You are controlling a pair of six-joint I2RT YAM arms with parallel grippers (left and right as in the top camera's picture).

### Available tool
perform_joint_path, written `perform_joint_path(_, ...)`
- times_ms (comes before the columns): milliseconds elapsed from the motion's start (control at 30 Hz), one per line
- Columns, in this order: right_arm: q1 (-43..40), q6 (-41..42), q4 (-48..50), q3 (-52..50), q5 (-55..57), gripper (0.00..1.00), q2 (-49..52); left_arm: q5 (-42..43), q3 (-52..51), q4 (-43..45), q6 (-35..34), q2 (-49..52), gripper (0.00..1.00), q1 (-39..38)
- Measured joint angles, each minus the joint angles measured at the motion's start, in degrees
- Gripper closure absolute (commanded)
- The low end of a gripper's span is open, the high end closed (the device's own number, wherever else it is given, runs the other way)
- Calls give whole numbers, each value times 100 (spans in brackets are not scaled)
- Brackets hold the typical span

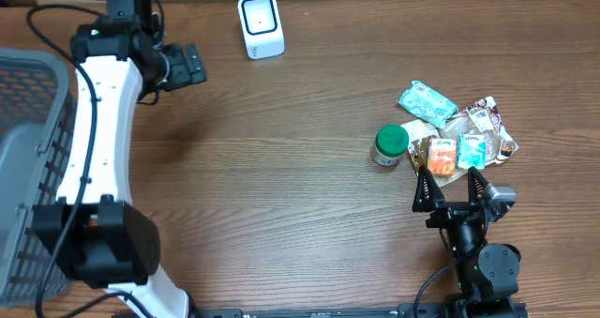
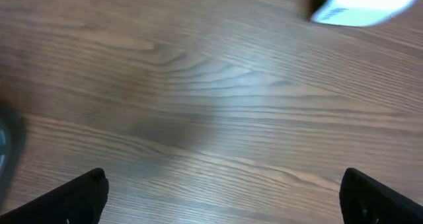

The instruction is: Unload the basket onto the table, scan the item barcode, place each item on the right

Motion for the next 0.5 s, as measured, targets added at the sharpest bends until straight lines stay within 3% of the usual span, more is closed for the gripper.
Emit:
perform_joint_path(267, 2, 4, 2, 0, 2, 0, -4, -83, -522, 520, 273, -1934, 0, -619)
perform_joint_path(500, 0, 4, -2, 0, -2, 0, -17, -164, -3386, 3648, 726, -4402, 0, -317)
